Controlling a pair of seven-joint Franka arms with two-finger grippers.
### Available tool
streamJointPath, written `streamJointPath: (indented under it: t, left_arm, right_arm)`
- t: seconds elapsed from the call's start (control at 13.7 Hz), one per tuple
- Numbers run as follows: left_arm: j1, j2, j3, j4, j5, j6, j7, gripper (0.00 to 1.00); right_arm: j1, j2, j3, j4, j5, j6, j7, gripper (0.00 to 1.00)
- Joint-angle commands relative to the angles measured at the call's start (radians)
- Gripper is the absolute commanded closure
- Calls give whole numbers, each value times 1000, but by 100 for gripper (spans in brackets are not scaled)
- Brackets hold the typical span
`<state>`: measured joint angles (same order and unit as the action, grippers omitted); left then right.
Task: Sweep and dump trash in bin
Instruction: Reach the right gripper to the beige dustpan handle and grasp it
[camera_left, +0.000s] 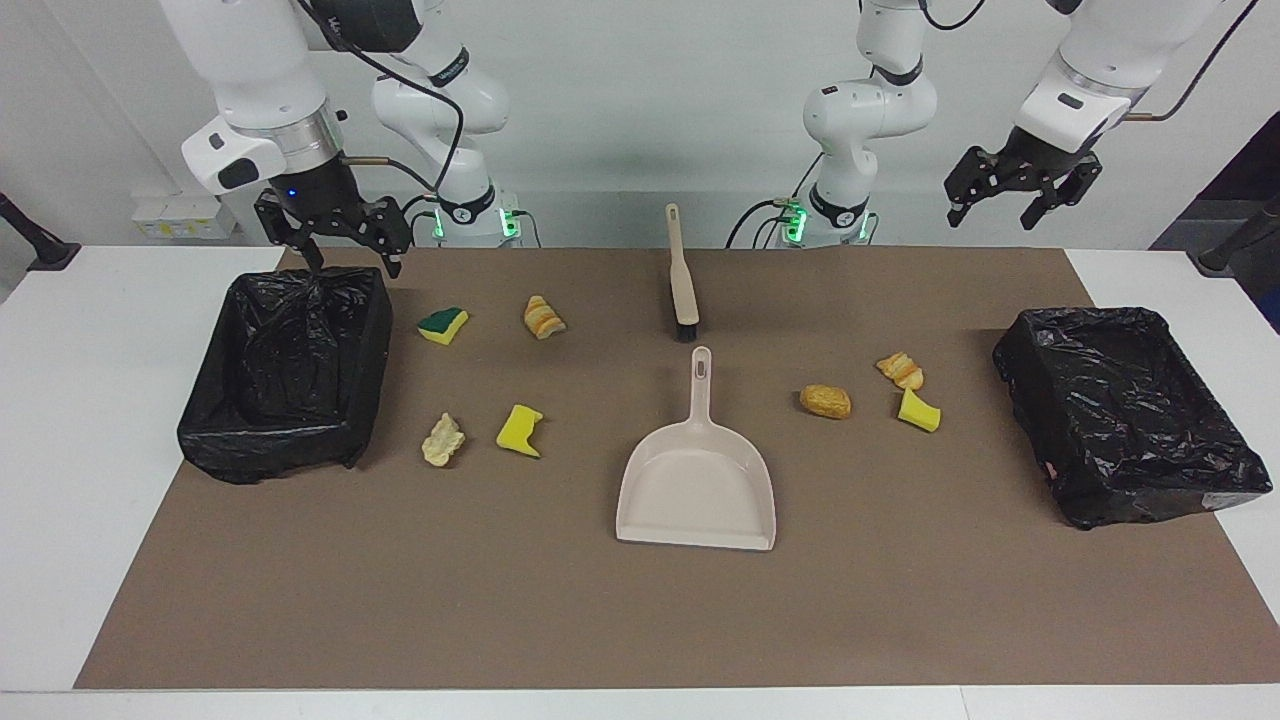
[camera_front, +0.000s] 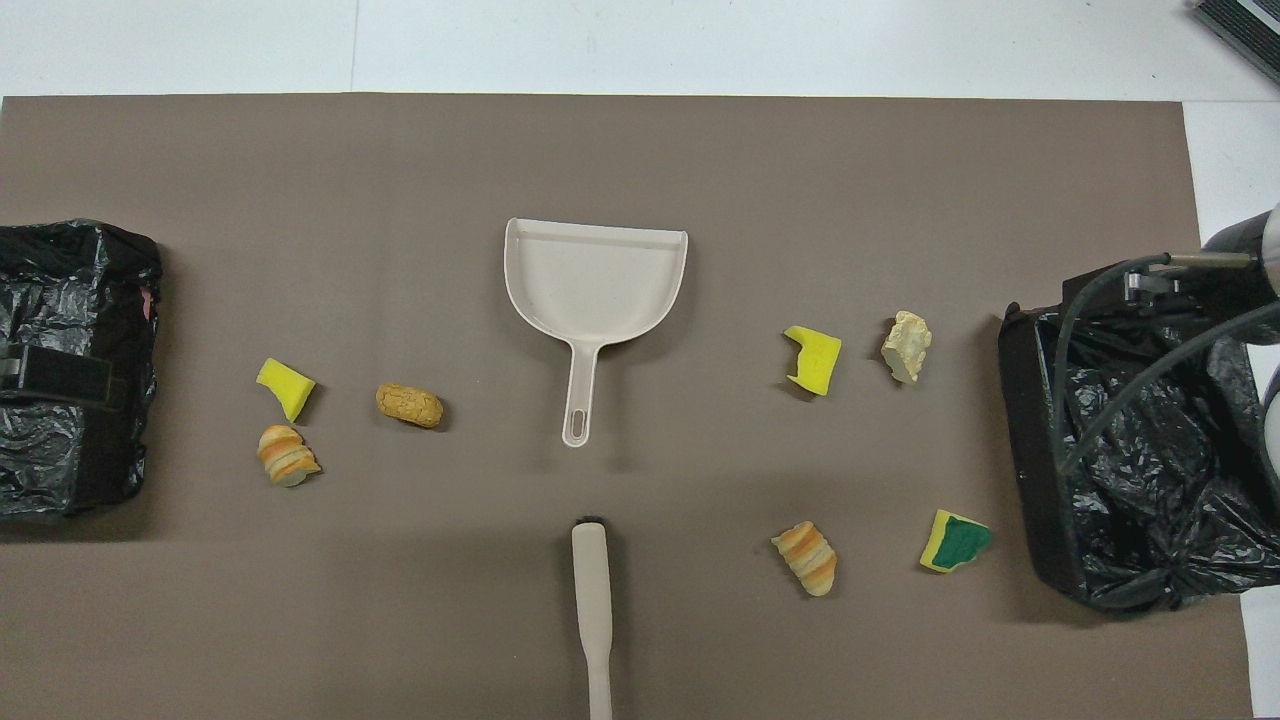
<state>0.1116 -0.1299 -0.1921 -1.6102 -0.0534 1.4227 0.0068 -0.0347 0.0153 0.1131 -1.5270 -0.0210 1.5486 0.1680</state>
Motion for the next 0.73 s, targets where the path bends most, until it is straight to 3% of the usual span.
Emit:
streamJointPath:
  t: [0.0, 0.15, 0.36, 0.65]
  left_arm:
    - [-12, -27, 10, -22, -14, -11, -8, 0]
    - [-13, -43, 8, -46, -16, -11, -2, 0]
    - [-13, -118, 6, -155, -23, 2, -5, 0]
    - [-13, -131, 6, -172, -25, 4, -5, 0]
  right_arm:
    - [41, -6, 5, -16, -3, 27, 31, 0]
    - [119, 24, 5, -15, -5, 77, 97, 0]
    - [232, 136, 3, 49, -14, 142, 259, 0]
    - [372, 236, 5, 82, -13, 247, 387, 0]
